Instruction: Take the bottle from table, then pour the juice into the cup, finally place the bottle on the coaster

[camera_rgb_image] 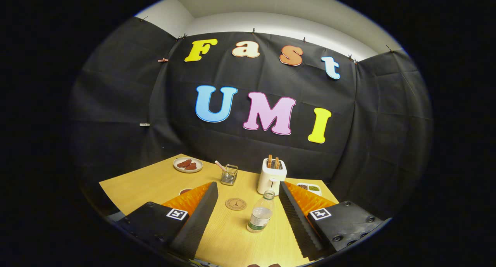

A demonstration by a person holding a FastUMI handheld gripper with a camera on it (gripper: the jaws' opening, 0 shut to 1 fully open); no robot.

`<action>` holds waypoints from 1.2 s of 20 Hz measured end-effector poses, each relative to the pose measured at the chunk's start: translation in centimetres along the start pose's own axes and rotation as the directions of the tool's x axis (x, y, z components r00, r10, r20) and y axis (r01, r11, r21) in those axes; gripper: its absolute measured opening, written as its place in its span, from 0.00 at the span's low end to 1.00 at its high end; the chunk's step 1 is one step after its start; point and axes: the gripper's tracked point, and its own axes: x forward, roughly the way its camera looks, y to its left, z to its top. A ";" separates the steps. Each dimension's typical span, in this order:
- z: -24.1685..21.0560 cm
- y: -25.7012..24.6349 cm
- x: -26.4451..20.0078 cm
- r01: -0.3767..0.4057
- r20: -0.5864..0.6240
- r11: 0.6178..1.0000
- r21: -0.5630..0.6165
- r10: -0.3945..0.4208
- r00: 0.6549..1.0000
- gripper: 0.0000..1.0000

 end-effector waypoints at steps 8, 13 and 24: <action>0.8 -1.5 0.7 0.078 -0.009 0.997 0.012 -0.077 0.997 0.98; 0.7 -3.0 1.4 0.145 -0.019 0.989 0.031 -0.145 0.989 0.98; -3.8 -5.3 7.2 0.104 -0.071 0.993 0.057 -0.100 0.992 0.97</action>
